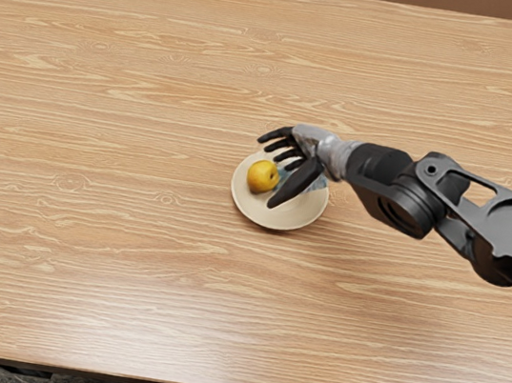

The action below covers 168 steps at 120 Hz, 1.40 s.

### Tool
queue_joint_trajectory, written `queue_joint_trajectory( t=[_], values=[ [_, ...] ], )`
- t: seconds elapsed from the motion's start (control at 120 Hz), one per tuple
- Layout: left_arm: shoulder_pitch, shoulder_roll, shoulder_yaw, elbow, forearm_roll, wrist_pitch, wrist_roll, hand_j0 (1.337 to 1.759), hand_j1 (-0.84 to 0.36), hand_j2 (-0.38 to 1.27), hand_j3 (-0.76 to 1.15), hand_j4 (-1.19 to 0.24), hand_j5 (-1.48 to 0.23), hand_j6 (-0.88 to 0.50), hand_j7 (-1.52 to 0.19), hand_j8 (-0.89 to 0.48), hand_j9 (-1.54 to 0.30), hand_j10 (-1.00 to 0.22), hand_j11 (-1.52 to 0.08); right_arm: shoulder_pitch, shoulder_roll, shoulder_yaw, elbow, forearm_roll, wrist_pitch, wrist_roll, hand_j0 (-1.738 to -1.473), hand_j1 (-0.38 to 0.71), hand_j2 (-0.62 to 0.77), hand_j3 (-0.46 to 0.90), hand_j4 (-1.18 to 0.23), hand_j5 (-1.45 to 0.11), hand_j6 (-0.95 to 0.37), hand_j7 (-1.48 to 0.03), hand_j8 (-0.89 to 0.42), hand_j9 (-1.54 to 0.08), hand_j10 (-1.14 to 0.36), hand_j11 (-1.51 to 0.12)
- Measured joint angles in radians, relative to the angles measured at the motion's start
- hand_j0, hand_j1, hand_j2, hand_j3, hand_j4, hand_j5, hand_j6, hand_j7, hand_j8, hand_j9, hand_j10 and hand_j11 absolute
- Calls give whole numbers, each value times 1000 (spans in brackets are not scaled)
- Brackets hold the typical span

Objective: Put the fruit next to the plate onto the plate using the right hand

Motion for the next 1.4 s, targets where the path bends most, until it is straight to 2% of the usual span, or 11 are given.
queue_joint_trajectory(
  t=[0.2, 0.425, 0.65, 0.783, 1.083, 1.4],
  values=[
    [0, 0, 0, 0, 0, 0, 0, 1658, 325, 4, 0, -21, -27, -21, -27, -21, -27, -21, -26, 1, -60, 33, 4, 70, 24, 0, -1658, -216, -19, 0, -120, -148, -108, -148, -110, -148, -114, -148],
    [0, 0, 0, 0, 0, 0, 0, 1658, 325, 4, 0, -21, -27, -21, -27, -21, -27, -21, -26, -3, -141, 105, 7, 214, 224, 1, -1658, -305, -6, 0, -40, -49, -37, -49, -37, -49, -38, -49],
    [0, 0, 0, 0, 0, 0, 0, 1658, 325, 4, 0, -21, -27, -21, -27, -21, -27, -21, -27, -17, -236, 138, 2, 407, 480, 1, -1658, -335, -2, 0, -14, -16, -13, -16, -13, -16, -13, -16],
    [0, 0, 0, 0, 0, 0, 0, 1658, 325, 4, 0, -21, -27, -21, -27, -21, -27, -21, -27, -60, -310, 166, -6, 511, 595, 2, -1658, -342, -1, 0, -7, -9, -7, -8, -7, -9, -7, -9],
    [0, 0, 0, 0, 0, 0, 0, 1658, 325, 4, 0, -21, -27, -21, -26, -21, -26, -21, -26, -122, -447, 176, -63, 698, 638, 2, -1658, -348, 0, 0, -2, -2, -1, -2, -1, -2, -1, -2],
    [0, 0, 0, 0, 0, 0, 0, 1658, 325, 4, 0, -21, -27, -21, -27, -21, -27, -21, -27, -181, -573, 176, -80, 822, 640, 2, -1658, -349, 0, 0, 0, 0, 1, 0, 0, 0, 0, 0]
  ],
)
